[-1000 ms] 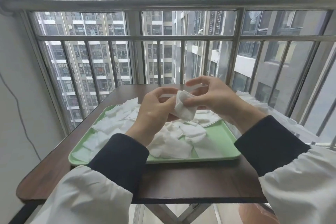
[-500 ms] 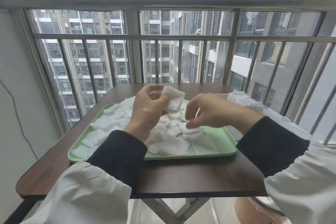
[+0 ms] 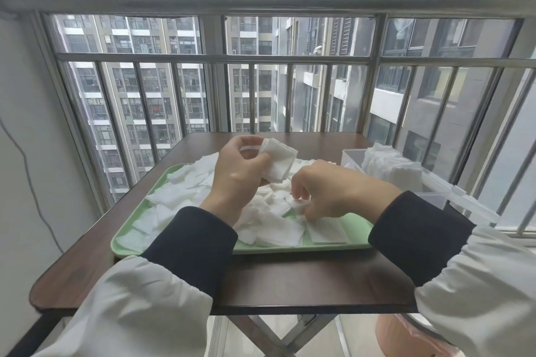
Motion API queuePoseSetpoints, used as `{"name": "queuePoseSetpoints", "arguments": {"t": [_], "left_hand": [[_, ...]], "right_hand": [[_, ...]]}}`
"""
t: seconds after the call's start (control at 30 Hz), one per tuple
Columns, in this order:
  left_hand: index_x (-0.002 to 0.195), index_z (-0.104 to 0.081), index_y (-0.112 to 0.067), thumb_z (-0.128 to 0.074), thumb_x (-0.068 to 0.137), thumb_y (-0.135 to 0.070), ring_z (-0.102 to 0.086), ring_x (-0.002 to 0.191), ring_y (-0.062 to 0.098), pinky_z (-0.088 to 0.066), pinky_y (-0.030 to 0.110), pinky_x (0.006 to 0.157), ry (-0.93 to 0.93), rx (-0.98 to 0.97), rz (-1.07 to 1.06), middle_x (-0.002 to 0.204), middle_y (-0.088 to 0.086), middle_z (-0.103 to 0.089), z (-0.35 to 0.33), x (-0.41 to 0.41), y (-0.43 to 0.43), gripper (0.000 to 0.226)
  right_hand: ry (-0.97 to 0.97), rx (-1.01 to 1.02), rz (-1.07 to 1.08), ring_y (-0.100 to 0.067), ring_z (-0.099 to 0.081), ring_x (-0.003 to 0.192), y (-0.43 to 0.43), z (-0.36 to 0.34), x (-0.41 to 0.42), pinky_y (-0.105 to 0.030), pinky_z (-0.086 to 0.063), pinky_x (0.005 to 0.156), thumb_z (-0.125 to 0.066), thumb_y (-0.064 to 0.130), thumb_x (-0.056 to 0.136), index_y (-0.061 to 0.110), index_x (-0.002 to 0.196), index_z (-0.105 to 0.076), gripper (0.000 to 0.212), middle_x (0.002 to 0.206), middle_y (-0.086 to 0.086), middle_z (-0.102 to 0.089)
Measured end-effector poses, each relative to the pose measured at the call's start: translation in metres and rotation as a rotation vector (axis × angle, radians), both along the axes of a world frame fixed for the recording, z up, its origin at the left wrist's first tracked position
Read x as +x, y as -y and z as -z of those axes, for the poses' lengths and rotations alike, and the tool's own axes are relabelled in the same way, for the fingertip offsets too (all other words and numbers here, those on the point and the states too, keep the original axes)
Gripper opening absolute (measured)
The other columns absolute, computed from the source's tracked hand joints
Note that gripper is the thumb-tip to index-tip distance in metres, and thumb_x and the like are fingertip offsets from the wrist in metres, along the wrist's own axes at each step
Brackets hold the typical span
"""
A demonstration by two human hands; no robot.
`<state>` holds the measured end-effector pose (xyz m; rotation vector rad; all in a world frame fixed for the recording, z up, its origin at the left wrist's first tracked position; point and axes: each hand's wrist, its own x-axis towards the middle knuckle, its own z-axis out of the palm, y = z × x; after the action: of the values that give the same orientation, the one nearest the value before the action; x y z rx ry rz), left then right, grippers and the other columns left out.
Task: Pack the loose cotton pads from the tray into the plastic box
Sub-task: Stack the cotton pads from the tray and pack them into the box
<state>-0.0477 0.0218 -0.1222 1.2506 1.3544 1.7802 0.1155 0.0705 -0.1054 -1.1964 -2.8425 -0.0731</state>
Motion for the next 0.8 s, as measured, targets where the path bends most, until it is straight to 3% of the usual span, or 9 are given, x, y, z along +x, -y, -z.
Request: {"name": "queuePoseSetpoints", "arguments": {"t": [0.1, 0.23, 0.33, 0.47, 0.53, 0.6, 0.67, 0.73, 0.8], "left_hand": [[0.107, -0.062, -0.017, -0.064, 0.09, -0.002, -0.072, 0.08, 0.015, -0.057, 0.025, 0.056, 0.001, 0.0, -0.013, 0.104, 0.007, -0.071, 0.0, 0.0, 0.0, 0.023], [0.112, -0.061, -0.016, -0.064, 0.091, -0.004, -0.07, 0.086, 0.014, -0.058, 0.025, 0.057, 0.005, -0.002, -0.065, 0.106, 0.005, -0.07, 0.0, -0.002, -0.001, 0.024], [0.115, -0.059, -0.016, -0.064, 0.094, -0.005, -0.069, 0.092, 0.013, -0.059, 0.026, 0.06, 0.036, 0.019, -0.098, 0.11, 0.004, -0.068, 0.001, -0.005, -0.002, 0.024], [0.12, -0.055, -0.017, -0.065, 0.095, -0.006, -0.068, 0.101, 0.019, -0.063, 0.032, 0.07, 0.027, 0.034, -0.119, 0.116, 0.006, -0.065, 0.002, -0.006, -0.001, 0.029], [0.122, -0.055, -0.016, -0.067, 0.094, -0.007, -0.068, 0.1, 0.018, -0.063, 0.032, 0.07, -0.011, 0.041, -0.105, 0.116, 0.006, -0.064, 0.002, -0.005, -0.001, 0.032], [0.124, -0.055, -0.015, -0.07, 0.093, -0.008, -0.067, 0.101, 0.017, -0.063, 0.032, 0.07, -0.049, 0.047, -0.083, 0.116, 0.006, -0.064, 0.003, -0.003, -0.001, 0.035], [0.124, -0.055, -0.014, -0.071, 0.092, -0.008, -0.068, 0.102, 0.02, -0.063, 0.031, 0.068, -0.055, 0.052, -0.062, 0.117, 0.007, -0.064, 0.003, -0.002, -0.001, 0.036], [0.124, -0.054, -0.014, -0.072, 0.092, -0.009, -0.069, 0.101, 0.02, -0.063, 0.032, 0.068, -0.046, 0.055, -0.049, 0.117, 0.008, -0.064, 0.002, 0.0, -0.001, 0.037], [0.123, -0.054, -0.014, -0.075, 0.09, -0.01, -0.069, 0.1, 0.019, -0.063, 0.034, 0.068, -0.033, 0.059, -0.04, 0.117, 0.008, -0.063, 0.002, 0.001, -0.001, 0.04]], "right_hand": [[-0.036, 0.051, 0.013, -0.029, -0.063, 0.085, -0.001, 0.003, -0.001, -0.041, -0.052, 0.069, -0.063, 0.02, 0.083, 0.009, 0.086, -0.069, 0.012, 0.087, -0.007, -0.069], [-0.213, -0.046, 0.044, -0.021, -0.064, 0.082, -0.003, -0.001, 0.007, -0.033, -0.053, 0.071, -0.058, 0.021, 0.09, 0.016, 0.081, -0.069, 0.015, 0.086, 0.001, -0.069], [-0.488, -0.129, 0.061, -0.015, -0.06, 0.073, -0.005, -0.009, 0.013, -0.023, -0.045, 0.06, -0.058, 0.02, 0.093, 0.015, 0.079, -0.066, 0.017, 0.08, 0.001, -0.067], [-1.003, -0.398, 0.056, -0.015, -0.054, 0.068, -0.003, -0.018, 0.013, -0.023, -0.045, 0.058, -0.053, 0.01, 0.094, 0.01, 0.077, -0.062, 0.02, 0.075, -0.002, -0.057], [-1.202, -0.623, 0.016, -0.02, -0.055, 0.072, 0.0, -0.019, 0.01, -0.03, -0.049, 0.06, -0.051, 0.003, 0.093, 0.009, 0.079, -0.061, 0.019, 0.079, -0.006, -0.055], [-1.284, -0.746, -0.016, -0.02, -0.056, 0.073, 0.001, -0.018, 0.005, -0.031, -0.048, 0.06, -0.051, 0.0, 0.093, 0.011, 0.081, -0.061, 0.019, 0.078, -0.005, -0.058], [-1.335, -0.815, -0.035, -0.019, -0.059, 0.072, 0.001, -0.017, 0.0, -0.029, -0.047, 0.059, -0.052, -0.002, 0.093, 0.011, 0.085, -0.063, 0.018, 0.078, -0.004, -0.062], [-1.382, -0.859, -0.032, -0.023, -0.062, 0.08, 0.0, -0.015, -0.003, -0.032, -0.051, 0.066, -0.056, -0.003, 0.093, 0.006, 0.096, -0.064, 0.013, 0.089, -0.01, -0.064], [-1.41, -0.885, -0.019, -0.029, -0.065, 0.089, -0.001, -0.013, -0.005, -0.037, -0.057, 0.074, -0.063, -0.004, 0.09, -0.001, 0.111, -0.061, 0.021, 0.102, -0.018, -0.065]]}}
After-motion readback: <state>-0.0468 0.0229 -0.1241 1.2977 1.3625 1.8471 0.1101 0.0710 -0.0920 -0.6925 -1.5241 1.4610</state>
